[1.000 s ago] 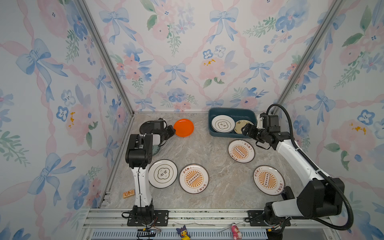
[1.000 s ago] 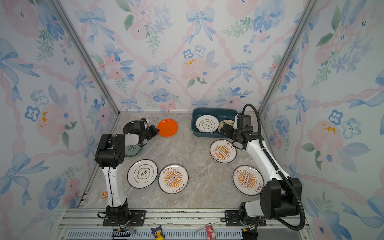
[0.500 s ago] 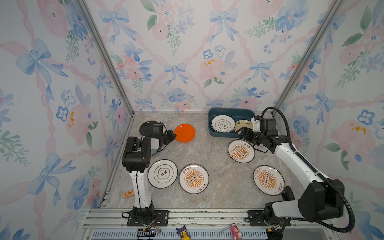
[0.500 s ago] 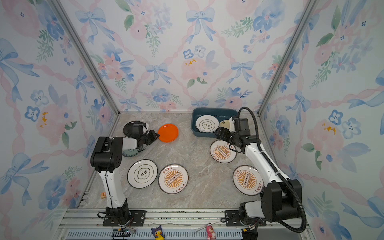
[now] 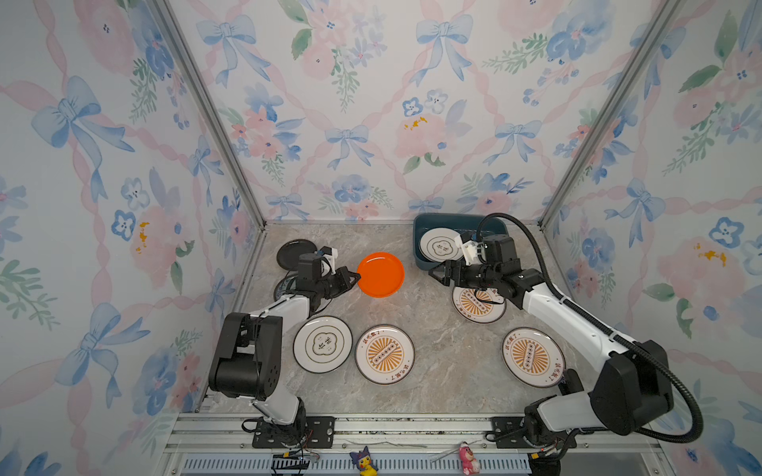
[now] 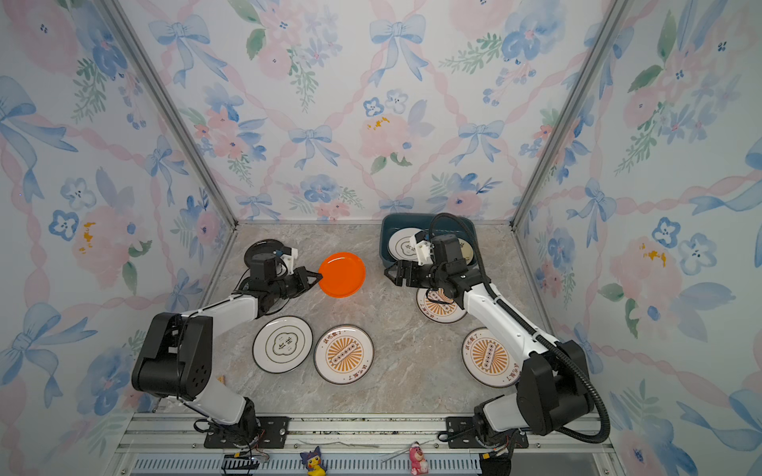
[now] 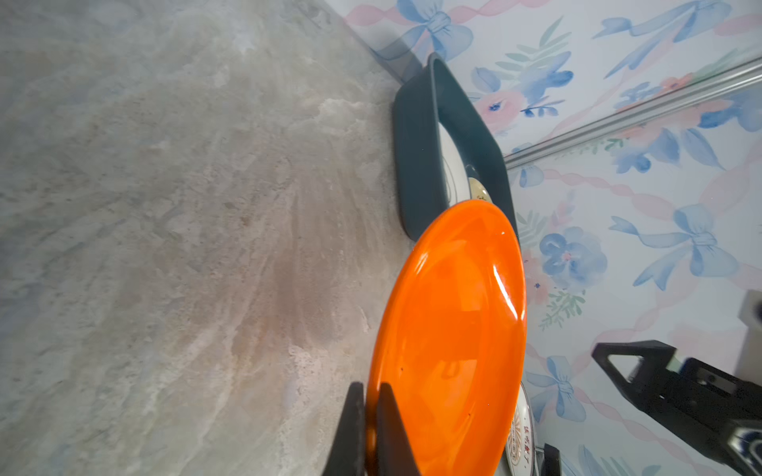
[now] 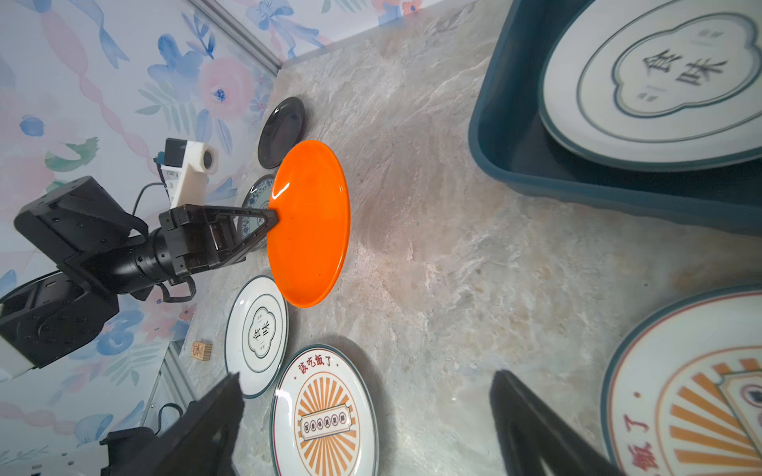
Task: Place the plates into the plastic bin on the countertop
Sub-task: 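Grasp the orange plate edge with the left gripper and tilt it up, then hand the upright orange plate from the left gripper to the right gripper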
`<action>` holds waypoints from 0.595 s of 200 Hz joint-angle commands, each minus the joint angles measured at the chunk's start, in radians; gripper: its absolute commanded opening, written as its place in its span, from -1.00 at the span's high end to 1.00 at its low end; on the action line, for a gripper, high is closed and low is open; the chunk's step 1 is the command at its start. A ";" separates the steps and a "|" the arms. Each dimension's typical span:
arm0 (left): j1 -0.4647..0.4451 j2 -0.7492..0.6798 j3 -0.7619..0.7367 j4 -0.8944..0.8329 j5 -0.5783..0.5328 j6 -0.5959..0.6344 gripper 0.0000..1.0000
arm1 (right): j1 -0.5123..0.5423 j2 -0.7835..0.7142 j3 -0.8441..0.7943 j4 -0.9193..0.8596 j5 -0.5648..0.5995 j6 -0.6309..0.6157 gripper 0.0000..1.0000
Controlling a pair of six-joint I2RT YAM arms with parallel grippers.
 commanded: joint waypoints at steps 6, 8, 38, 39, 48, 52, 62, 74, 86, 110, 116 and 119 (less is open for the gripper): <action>-0.032 -0.070 -0.030 0.016 0.076 -0.002 1.00 | 0.040 0.055 0.012 0.089 -0.061 0.042 -0.78; -0.036 -0.074 -0.032 0.017 0.076 -0.002 1.00 | 0.044 0.058 0.012 0.095 -0.063 0.044 -0.78; -0.077 -0.096 -0.037 0.014 0.069 -0.005 1.00 | 0.086 0.098 0.006 0.167 -0.085 0.066 -0.68; -0.078 -0.095 -0.037 0.013 0.070 -0.005 1.00 | 0.086 0.099 0.006 0.168 -0.086 0.066 -0.68; -0.089 -0.096 -0.036 0.014 0.068 -0.007 1.00 | 0.095 0.113 0.010 0.174 -0.086 0.072 -0.63; -0.093 -0.098 -0.035 0.014 0.068 -0.008 1.00 | 0.097 0.119 0.010 0.178 -0.087 0.076 -0.59; -0.102 -0.102 -0.033 0.014 0.066 -0.011 1.00 | 0.104 0.132 0.010 0.192 -0.090 0.086 -0.53; -0.111 -0.108 -0.028 0.014 0.064 -0.014 1.00 | 0.108 0.145 0.010 0.207 -0.096 0.098 -0.46; -0.117 -0.112 -0.021 0.013 0.066 -0.015 1.00 | 0.110 0.159 0.008 0.227 -0.107 0.112 -0.33; -0.120 -0.113 -0.012 0.014 0.065 -0.016 1.00 | 0.111 0.178 -0.002 0.278 -0.136 0.149 0.04; -0.120 -0.110 -0.012 0.014 0.065 -0.015 1.00 | 0.111 0.182 -0.004 0.289 -0.143 0.157 0.11; -0.120 -0.110 -0.011 0.014 0.065 -0.016 1.00 | 0.111 0.183 -0.006 0.293 -0.146 0.160 0.13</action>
